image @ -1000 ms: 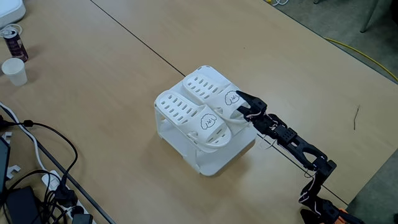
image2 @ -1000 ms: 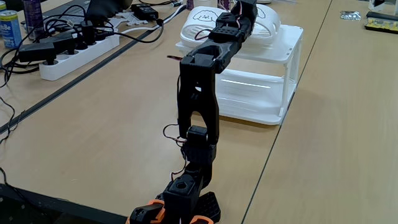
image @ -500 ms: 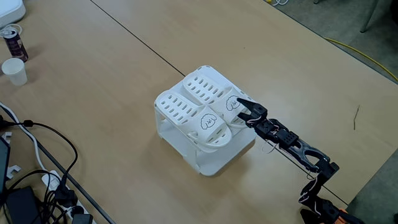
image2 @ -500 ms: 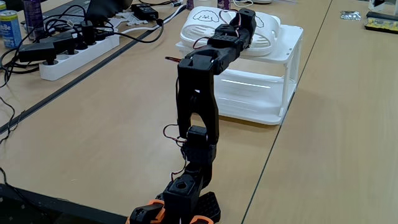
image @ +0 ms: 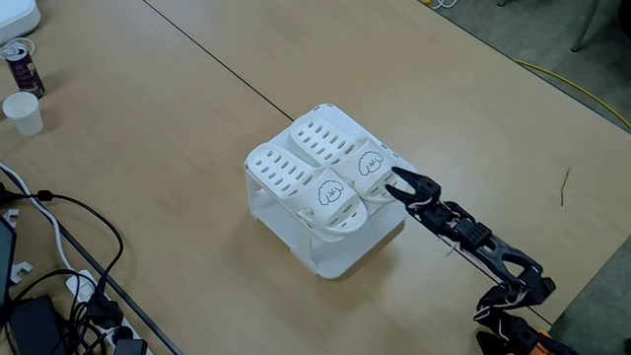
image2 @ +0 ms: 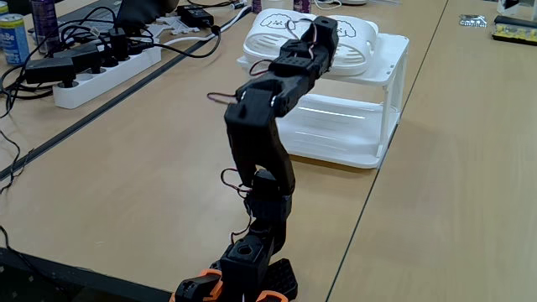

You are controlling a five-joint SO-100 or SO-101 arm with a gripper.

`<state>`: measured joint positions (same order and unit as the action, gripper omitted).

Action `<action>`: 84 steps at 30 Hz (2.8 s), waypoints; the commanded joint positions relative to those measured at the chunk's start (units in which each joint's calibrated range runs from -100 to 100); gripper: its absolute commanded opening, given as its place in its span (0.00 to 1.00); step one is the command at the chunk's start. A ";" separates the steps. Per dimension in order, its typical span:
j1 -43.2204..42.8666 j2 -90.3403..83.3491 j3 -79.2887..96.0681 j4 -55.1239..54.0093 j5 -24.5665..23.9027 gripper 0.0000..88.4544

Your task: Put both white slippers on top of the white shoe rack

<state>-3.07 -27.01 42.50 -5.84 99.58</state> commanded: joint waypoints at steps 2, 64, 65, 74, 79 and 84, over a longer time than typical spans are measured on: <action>0.36 -14.68 7.71 -0.38 0.42 0.18; 0.11 -50.19 55.79 -20.31 0.42 0.01; 0.11 -51.70 56.51 -22.12 0.42 0.01; -0.22 -72.40 56.96 -31.18 0.42 0.01; -0.30 -71.98 53.98 -42.91 0.42 0.01; -0.30 -72.06 57.32 -60.00 0.42 0.01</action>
<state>-3.07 -99.09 99.10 -54.16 99.58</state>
